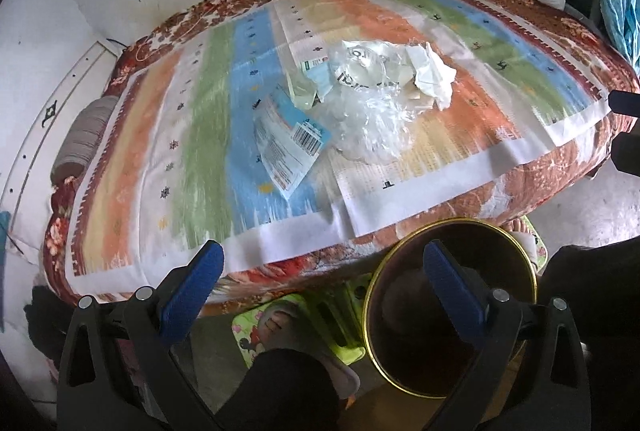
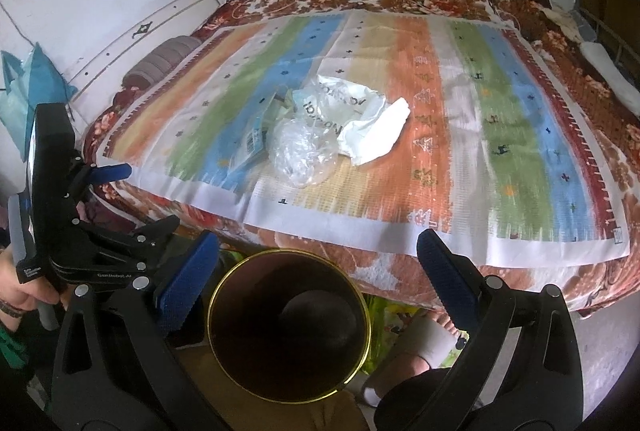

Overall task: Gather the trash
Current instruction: 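Move both open tools forward to the trash pile on the blanket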

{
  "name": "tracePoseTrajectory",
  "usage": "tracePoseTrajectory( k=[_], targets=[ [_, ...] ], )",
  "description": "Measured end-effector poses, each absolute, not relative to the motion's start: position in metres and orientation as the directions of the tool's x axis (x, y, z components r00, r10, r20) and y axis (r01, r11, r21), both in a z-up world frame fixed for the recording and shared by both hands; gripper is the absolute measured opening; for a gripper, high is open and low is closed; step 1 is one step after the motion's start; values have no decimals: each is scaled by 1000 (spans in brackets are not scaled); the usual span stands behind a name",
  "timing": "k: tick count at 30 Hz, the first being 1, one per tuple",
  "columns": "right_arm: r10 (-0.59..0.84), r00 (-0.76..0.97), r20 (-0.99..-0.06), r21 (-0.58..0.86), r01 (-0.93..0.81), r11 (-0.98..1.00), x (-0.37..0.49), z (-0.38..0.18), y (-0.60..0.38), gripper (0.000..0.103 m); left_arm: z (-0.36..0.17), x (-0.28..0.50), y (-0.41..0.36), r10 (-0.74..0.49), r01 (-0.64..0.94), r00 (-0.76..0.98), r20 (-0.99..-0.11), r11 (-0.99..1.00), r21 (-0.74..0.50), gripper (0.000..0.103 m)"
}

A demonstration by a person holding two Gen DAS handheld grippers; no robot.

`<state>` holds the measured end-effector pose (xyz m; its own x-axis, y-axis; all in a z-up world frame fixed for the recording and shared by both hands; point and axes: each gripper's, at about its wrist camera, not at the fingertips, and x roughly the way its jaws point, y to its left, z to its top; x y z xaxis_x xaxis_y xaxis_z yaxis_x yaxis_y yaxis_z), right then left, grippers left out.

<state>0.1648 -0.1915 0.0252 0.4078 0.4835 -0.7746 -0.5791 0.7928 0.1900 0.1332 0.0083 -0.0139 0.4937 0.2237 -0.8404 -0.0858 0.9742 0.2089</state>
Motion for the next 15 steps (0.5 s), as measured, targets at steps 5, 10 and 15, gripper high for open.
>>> tracePoseTrajectory(
  k=[5, 10, 15],
  targets=[
    [469, 403, -786, 173, -586, 792, 171, 22, -182, 94, -19, 148, 12, 245, -68, 491, -836, 967, 244, 97],
    [448, 408, -795, 148, -587, 796, 180, 17, -174, 94, -31, 166, 23, 256, -82, 443, -860, 966, 245, 97],
    [438, 393, -808, 157, -573, 804, 203, 10, -167, 94, -50, 182, 35, 250, -80, 390, -886, 968, 238, 97]
  ],
)
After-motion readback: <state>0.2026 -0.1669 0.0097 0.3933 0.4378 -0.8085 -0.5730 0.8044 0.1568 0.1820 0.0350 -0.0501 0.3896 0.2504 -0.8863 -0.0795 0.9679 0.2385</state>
